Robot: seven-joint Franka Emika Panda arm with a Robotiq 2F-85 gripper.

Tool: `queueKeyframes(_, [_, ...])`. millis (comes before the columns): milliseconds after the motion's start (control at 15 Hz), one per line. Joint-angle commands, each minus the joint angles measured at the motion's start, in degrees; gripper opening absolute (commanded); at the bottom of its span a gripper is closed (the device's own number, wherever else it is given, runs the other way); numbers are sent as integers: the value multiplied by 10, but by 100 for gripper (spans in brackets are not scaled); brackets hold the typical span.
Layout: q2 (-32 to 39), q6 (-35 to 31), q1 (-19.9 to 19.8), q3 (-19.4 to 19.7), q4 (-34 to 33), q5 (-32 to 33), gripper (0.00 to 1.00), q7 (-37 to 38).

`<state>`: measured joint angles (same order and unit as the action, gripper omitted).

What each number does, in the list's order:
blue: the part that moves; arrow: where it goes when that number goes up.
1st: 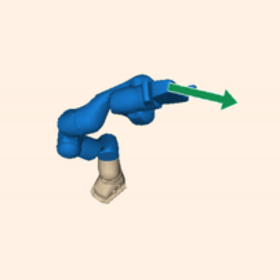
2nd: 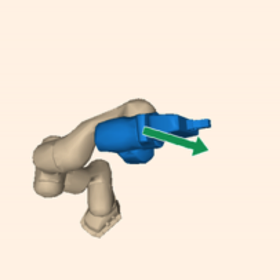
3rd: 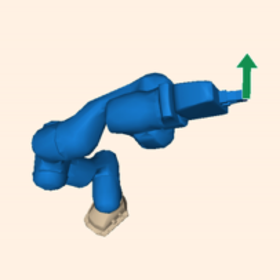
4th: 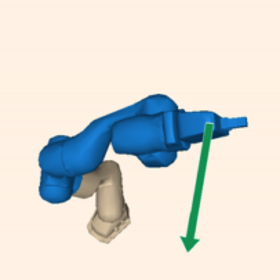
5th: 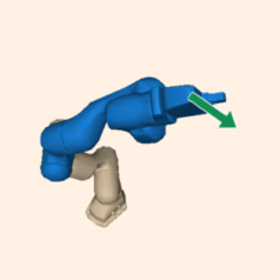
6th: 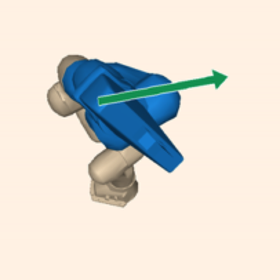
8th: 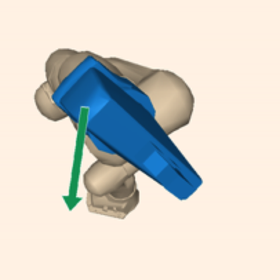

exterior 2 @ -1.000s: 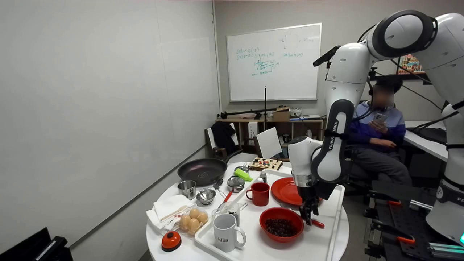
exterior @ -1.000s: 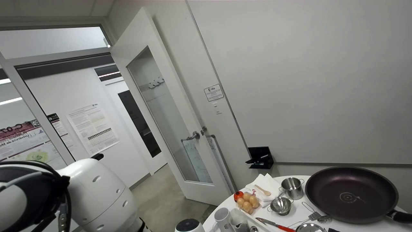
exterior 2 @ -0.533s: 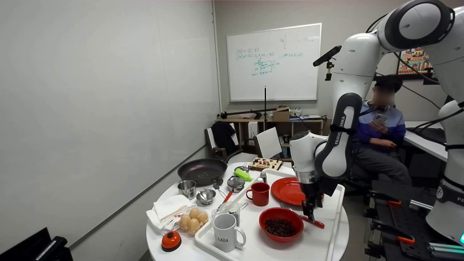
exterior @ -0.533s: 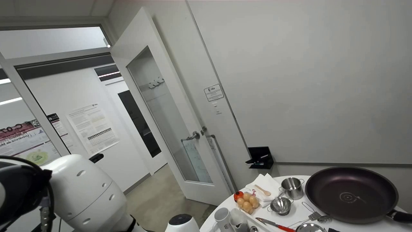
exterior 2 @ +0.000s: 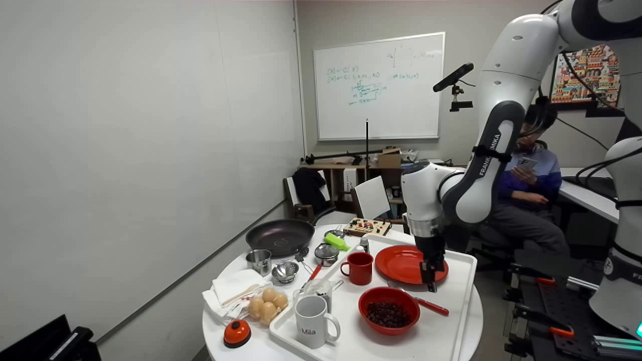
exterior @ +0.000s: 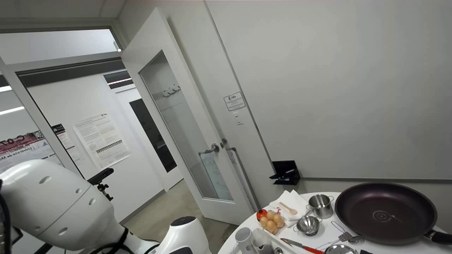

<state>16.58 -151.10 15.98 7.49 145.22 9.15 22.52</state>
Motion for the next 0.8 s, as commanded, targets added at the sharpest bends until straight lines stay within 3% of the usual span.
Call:
queueKeyframes(0, [-42, 53, -7, -24, -10, 39, 100, -3])
queueKeyframes(400, [-39, 127, -1, -88, -76, 42, 100, 4])
queueKeyframes(733, [-2, 154, 25, -130, -157, 47, 100, 62])
